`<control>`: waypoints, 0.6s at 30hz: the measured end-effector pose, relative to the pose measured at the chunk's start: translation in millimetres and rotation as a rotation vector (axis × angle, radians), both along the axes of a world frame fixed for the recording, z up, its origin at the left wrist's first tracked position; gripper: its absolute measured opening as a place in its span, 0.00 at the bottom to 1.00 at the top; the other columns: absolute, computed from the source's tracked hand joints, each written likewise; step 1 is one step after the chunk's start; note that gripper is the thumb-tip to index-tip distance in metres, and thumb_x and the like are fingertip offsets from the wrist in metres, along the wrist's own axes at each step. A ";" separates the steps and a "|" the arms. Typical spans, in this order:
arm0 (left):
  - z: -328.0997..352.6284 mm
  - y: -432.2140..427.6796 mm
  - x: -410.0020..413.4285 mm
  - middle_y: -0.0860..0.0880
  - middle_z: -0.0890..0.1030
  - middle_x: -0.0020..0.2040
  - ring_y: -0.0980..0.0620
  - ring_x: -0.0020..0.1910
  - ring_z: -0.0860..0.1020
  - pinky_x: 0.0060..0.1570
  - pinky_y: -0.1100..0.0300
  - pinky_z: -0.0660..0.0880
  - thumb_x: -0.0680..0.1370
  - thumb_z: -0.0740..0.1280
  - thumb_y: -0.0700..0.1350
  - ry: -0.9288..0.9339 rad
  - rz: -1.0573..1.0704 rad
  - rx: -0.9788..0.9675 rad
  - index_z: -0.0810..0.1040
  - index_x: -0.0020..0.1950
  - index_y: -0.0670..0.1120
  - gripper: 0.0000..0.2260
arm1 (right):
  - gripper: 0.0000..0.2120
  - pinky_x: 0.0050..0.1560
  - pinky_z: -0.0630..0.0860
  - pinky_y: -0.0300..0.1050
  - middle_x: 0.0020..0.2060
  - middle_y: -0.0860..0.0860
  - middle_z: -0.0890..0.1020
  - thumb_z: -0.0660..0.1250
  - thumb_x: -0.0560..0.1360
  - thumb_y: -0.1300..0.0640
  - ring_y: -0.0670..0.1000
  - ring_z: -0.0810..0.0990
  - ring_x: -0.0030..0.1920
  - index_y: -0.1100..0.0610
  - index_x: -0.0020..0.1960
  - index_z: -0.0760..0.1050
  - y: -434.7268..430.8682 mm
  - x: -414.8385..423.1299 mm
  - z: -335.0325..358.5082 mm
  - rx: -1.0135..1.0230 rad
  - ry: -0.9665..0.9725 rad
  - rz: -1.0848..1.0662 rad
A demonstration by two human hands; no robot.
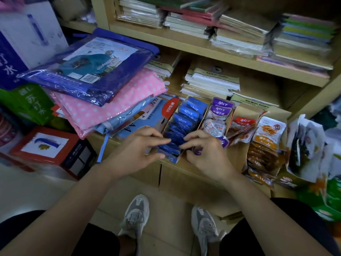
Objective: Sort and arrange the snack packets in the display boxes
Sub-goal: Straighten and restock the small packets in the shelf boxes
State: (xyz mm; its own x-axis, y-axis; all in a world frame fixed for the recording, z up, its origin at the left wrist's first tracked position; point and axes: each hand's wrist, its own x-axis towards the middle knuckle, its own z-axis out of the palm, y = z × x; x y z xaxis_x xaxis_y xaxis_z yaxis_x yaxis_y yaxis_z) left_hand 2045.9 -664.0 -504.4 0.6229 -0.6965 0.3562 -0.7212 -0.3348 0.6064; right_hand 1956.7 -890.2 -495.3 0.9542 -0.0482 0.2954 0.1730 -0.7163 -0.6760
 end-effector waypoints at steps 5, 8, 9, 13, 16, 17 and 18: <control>-6.2 -1.8 3.0 0.54 0.79 0.47 0.54 0.48 0.78 0.48 0.54 0.78 0.71 0.80 0.42 -0.142 0.005 0.012 0.87 0.55 0.50 0.14 | 0.14 0.47 0.78 0.38 0.47 0.45 0.79 0.78 0.71 0.61 0.43 0.78 0.44 0.55 0.55 0.84 -9.4 9.8 4.7 -0.091 0.021 -0.001; -7.7 -2.4 2.9 0.54 0.80 0.46 0.54 0.47 0.79 0.45 0.54 0.78 0.72 0.79 0.42 -0.135 0.000 -0.028 0.88 0.52 0.49 0.10 | 0.16 0.48 0.77 0.42 0.49 0.47 0.75 0.79 0.70 0.58 0.45 0.75 0.45 0.55 0.57 0.83 -9.3 17.6 2.6 -0.246 0.043 0.023; -7.6 -2.5 3.1 0.54 0.80 0.46 0.55 0.46 0.79 0.45 0.55 0.78 0.73 0.78 0.43 -0.139 0.001 -0.037 0.88 0.51 0.48 0.08 | 0.15 0.48 0.77 0.43 0.50 0.48 0.74 0.79 0.70 0.59 0.46 0.75 0.45 0.55 0.56 0.83 -8.5 20.2 2.5 -0.276 0.024 0.020; -8.0 -2.1 3.6 0.54 0.81 0.48 0.55 0.48 0.80 0.47 0.53 0.79 0.73 0.78 0.42 -0.127 -0.006 -0.025 0.88 0.50 0.48 0.07 | 0.12 0.45 0.79 0.47 0.48 0.48 0.75 0.78 0.70 0.64 0.48 0.77 0.43 0.56 0.50 0.81 -6.7 26.9 2.2 -0.327 -0.015 0.031; -8.6 -1.6 4.6 0.55 0.80 0.57 0.56 0.53 0.80 0.50 0.51 0.80 0.72 0.79 0.41 -0.126 0.006 0.031 0.88 0.50 0.49 0.09 | 0.14 0.46 0.81 0.45 0.49 0.47 0.76 0.78 0.69 0.65 0.45 0.76 0.44 0.56 0.52 0.80 -11.5 28.2 2.2 -0.306 0.004 0.055; -8.3 -1.2 5.1 0.56 0.80 0.60 0.56 0.54 0.80 0.50 0.50 0.80 0.73 0.78 0.43 -0.134 -0.003 0.051 0.87 0.51 0.50 0.08 | 0.14 0.47 0.81 0.45 0.49 0.47 0.76 0.78 0.70 0.65 0.45 0.76 0.44 0.56 0.53 0.80 -13.7 28.6 2.2 -0.293 0.010 0.061; -7.9 -0.8 5.8 0.57 0.81 0.60 0.57 0.54 0.80 0.50 0.50 0.80 0.75 0.76 0.47 -0.147 -0.019 0.074 0.86 0.52 0.51 0.07 | 0.14 0.48 0.81 0.45 0.49 0.47 0.77 0.78 0.70 0.65 0.45 0.76 0.45 0.56 0.54 0.81 -15.6 29.0 2.2 -0.280 0.015 0.064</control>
State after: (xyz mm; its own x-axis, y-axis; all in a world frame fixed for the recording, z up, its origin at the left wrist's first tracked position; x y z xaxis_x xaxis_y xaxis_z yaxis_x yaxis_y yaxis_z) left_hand 2051.6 -664.8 -512.3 0.5547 -0.7352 0.3897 -0.8067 -0.3605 0.4683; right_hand 1985.7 -905.8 -493.1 0.9571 0.0934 0.2741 0.2149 -0.8637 -0.4559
